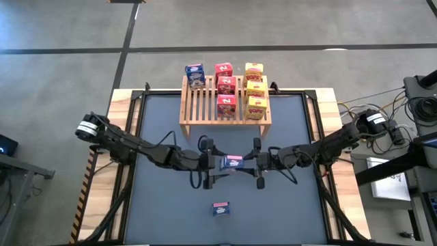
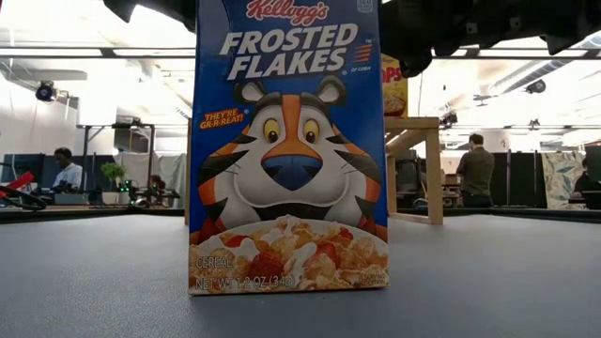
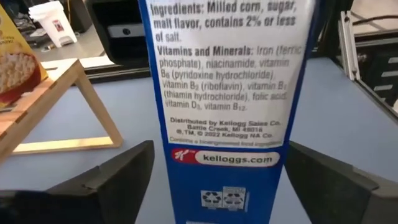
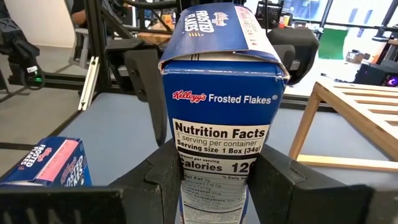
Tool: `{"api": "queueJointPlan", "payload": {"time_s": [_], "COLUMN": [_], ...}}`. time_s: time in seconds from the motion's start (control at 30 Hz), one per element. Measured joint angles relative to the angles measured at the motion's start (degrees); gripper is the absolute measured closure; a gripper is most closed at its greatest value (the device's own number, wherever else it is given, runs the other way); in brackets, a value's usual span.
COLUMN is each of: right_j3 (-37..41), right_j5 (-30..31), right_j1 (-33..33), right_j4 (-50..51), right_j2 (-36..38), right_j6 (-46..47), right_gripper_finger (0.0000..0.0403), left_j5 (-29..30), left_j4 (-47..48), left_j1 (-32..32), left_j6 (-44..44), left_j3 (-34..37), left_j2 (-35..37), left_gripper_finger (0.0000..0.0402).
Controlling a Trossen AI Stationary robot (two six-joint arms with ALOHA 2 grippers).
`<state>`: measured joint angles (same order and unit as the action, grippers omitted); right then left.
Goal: Stack cereal on shelf
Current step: Put the top blue cereal box on the shelf aligned with the other blue cereal box
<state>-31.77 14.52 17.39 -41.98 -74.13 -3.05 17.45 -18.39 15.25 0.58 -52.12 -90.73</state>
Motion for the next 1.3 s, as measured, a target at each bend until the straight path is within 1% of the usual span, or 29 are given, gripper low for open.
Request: {"api": "queueJointPlan", "payload": {"time_s": [0.4, 0.57, 0.67, 0.73, 0.93, 1.13, 1.3], "right_j3": [0.0, 0.0, 0.0, 0.0, -0.07, -0.11, -0.11], "right_j5": [-0.02, -0.04, -0.02, 0.0, -0.02, 0.28, -0.22], "right_j1": [0.0, 0.0, 0.0, 0.0, 0.0, 0.08, 0.34], "right_j4": [0.15, 0.18, 0.18, 0.18, 0.11, 0.94, 5.25], "right_j2": [-0.02, -0.02, -0.02, -0.02, 0.02, 0.97, 2.88], "right_j6": [0.44, 0.81, 0.84, 0.94, 1.7, 1.55, 2.82], "right_gripper_finger": [0.0259, 0.0259, 0.0254, 0.0244, 0.0189, 0.0139, 0.0119], "left_j5": [-0.02, 0.0, -0.02, 0.0, -0.02, -0.34, 1.0], "left_j4": [1.48, 1.7, 1.79, 1.79, 3.72, 9.36, 13.78], "left_j1": [-0.04, -0.09, -0.09, -0.09, -0.36, -1.34, -2.27], "left_j6": [0.13, 0.12, 0.13, 0.13, 0.41, 0.55, 1.45], "left_j3": [0.2, 0.2, 0.2, 0.2, 0.26, 0.28, 0.56], "left_j2": [0.2, 0.23, 0.23, 0.25, 1.15, 5.34, 10.57], "left_gripper_finger": [0.0198, 0.0235, 0.0243, 0.0243, 0.0238, 0.0238, 0.0238]}}
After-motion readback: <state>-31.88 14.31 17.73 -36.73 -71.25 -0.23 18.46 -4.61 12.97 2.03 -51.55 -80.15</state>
